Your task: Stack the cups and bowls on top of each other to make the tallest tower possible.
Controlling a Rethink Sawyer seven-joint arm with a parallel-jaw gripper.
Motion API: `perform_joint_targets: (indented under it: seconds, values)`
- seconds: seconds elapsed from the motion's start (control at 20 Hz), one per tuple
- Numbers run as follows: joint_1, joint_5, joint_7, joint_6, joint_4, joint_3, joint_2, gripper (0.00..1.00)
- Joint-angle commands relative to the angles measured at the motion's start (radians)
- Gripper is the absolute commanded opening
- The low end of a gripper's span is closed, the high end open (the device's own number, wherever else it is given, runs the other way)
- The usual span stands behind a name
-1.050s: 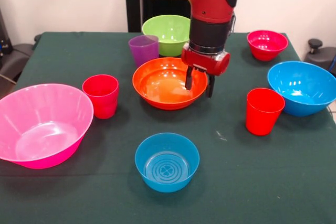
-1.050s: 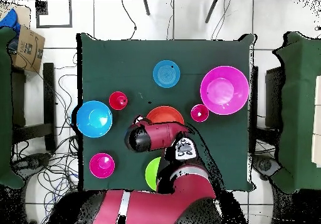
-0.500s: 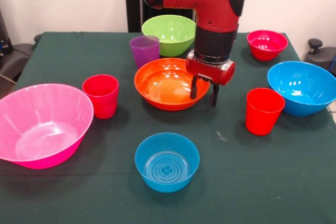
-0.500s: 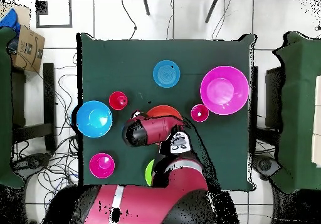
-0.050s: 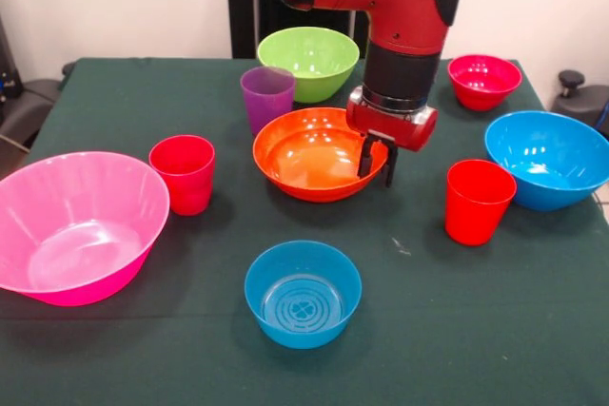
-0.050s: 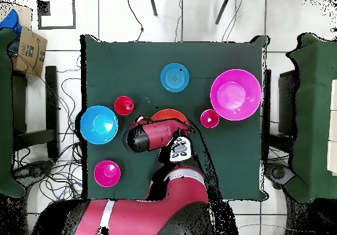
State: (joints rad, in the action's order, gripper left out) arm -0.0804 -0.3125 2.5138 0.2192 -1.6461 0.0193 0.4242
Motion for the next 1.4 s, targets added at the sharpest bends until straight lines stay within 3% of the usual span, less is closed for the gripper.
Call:
perform_joint_targets:
  seconds: [0.05,0.2,0.55,0.95,1.4]
  values:
    - [0.014,-0.041,-0.084,0.105,0.095,-0.074,-0.016,0.00]
    - [-0.004,-0.045,-0.099,0.122,0.089,-0.087,-0.011,0.00]
    - [-0.044,-0.072,-0.218,0.280,0.133,-0.098,0.022,0.00]
    - [-0.023,-0.091,-0.202,0.374,0.089,-0.081,0.094,0.00]
    - [-0.048,-0.086,-0.206,0.454,0.163,-0.121,0.082,0.00]
